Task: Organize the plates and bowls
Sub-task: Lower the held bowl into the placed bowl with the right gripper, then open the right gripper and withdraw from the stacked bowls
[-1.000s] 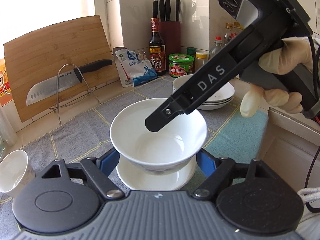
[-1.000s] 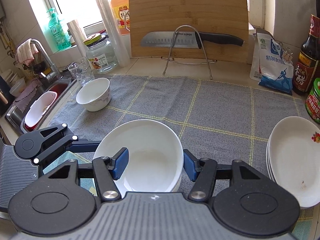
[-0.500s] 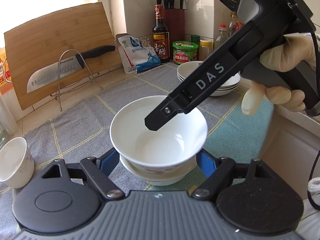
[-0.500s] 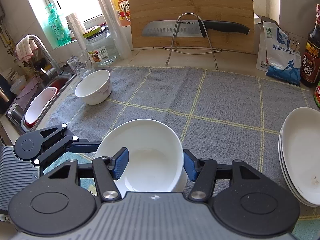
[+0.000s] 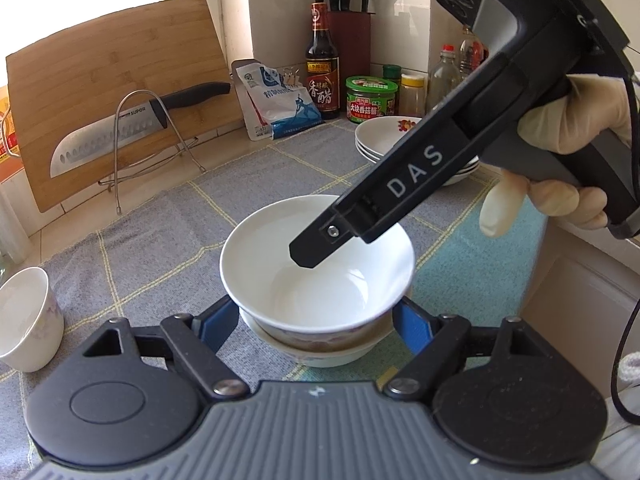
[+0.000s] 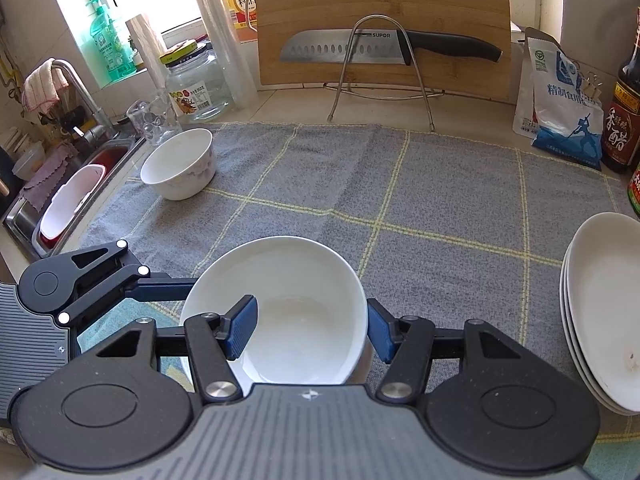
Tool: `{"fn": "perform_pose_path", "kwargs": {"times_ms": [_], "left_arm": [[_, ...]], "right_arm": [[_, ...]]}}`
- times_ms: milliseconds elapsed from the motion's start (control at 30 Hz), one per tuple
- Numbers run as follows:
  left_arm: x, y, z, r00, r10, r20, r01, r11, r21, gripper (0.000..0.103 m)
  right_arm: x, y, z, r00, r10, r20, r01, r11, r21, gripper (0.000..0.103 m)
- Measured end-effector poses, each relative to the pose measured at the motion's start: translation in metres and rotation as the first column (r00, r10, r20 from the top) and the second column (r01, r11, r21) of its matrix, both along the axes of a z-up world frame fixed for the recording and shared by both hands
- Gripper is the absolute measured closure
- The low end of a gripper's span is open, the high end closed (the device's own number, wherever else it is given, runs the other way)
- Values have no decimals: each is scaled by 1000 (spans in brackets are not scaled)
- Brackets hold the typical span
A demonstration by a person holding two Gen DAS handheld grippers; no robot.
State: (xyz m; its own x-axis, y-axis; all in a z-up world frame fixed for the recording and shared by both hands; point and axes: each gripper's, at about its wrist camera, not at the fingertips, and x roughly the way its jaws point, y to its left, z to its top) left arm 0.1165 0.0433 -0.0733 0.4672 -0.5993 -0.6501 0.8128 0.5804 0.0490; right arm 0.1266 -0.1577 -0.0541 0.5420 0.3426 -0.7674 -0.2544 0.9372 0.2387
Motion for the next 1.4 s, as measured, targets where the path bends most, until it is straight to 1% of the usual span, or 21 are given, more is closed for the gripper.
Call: {"fn": "perform_pose_path", "kwargs": {"times_ms": [200,367,433,500,533,600,667,900,1033,1200,1300,1400], "left_arm": [[1,-2,-2,1000,-3,-7,3,1000,-3,19],[4,-3,-3,999,-6,-36,5,1000,-12,17],[5,-2,-4,999,-14,-39,13,1000,-15,14],[3,-3,-3,1000,-14,-5,14,1000,-6,11],[1,-2,-3,1000,-18,5,18,1000,-4,11],[2,-1,-2,1000,-21,-1,21,1000,-8,11],[1,0,-1,1000,-21,-3,21,1000,-12,10],[-1,12,7,1000,-9,5,9,1000,-24,9],[2,25,13,1000,27,12,-27,999,-33,9],[10,46,16,994,106,29,-105,994,-36,8],[18,60,16,985,169,29,-168,985,-37,8],[28,74,14,970,241,41,-240,970,-27,8]], "right_arm": [[1,1,-2,1000,-3,-3,3,1000,-10,39],[1,1,-2,1000,-5,-8,5,1000,-12,38],[0,1,-2,1000,-6,0,6,1000,-16,34],[0,1,0,1000,-1,5,1,1000,-5,28],[0,1,1,1000,1,9,-1,1000,0,27],[0,2,3,1000,3,18,-3,1000,-3,20],[-1,4,5,1000,7,25,-6,1000,-8,16],[2,15,9,998,31,45,-30,999,-27,7],[7,25,13,997,58,60,-56,998,-33,6],[17,42,18,992,104,77,-101,994,-47,4],[25,53,21,988,134,81,-129,990,-61,4],[33,64,23,983,163,86,-156,985,-75,4]]}}
